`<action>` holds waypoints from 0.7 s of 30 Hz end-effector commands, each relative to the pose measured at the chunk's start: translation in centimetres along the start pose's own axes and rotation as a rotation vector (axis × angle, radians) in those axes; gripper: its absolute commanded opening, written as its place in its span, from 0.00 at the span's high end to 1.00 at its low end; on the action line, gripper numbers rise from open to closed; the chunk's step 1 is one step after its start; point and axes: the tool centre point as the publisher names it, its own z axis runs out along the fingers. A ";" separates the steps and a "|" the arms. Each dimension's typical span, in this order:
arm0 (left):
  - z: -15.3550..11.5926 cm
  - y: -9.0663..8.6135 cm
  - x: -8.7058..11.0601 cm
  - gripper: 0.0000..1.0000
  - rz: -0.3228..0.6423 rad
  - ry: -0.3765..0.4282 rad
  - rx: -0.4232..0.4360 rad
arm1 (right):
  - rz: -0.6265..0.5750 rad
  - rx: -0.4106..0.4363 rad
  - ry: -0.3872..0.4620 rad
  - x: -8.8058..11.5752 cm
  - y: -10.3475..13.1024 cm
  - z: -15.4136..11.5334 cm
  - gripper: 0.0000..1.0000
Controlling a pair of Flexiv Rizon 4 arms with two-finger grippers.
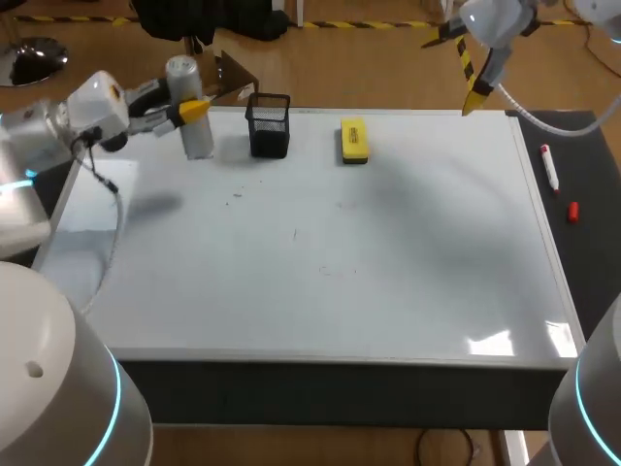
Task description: Pick up the inspection probe, press it on each red-marked spot on the whiteboard one by one, put down the probe, pick up the eraser, and wipe off all the red marks.
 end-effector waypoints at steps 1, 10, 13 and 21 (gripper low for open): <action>3.1 0.1 -3.9 1.00 0.003 0.154 0.016 | -0.001 0.004 0.005 -0.1 0.0 -0.1 0.00; 8.1 -0.4 -5.9 1.00 -0.028 0.276 0.060 | -0.001 0.004 0.005 -0.1 0.0 -0.1 0.00; 9.6 -0.1 -6.0 1.00 -0.034 0.312 0.064 | -0.001 0.004 0.005 -0.1 0.0 -0.1 0.00; 12.0 1.2 -6.7 1.00 -0.058 0.374 0.077 | -0.001 0.004 0.005 -0.1 0.0 -0.1 0.00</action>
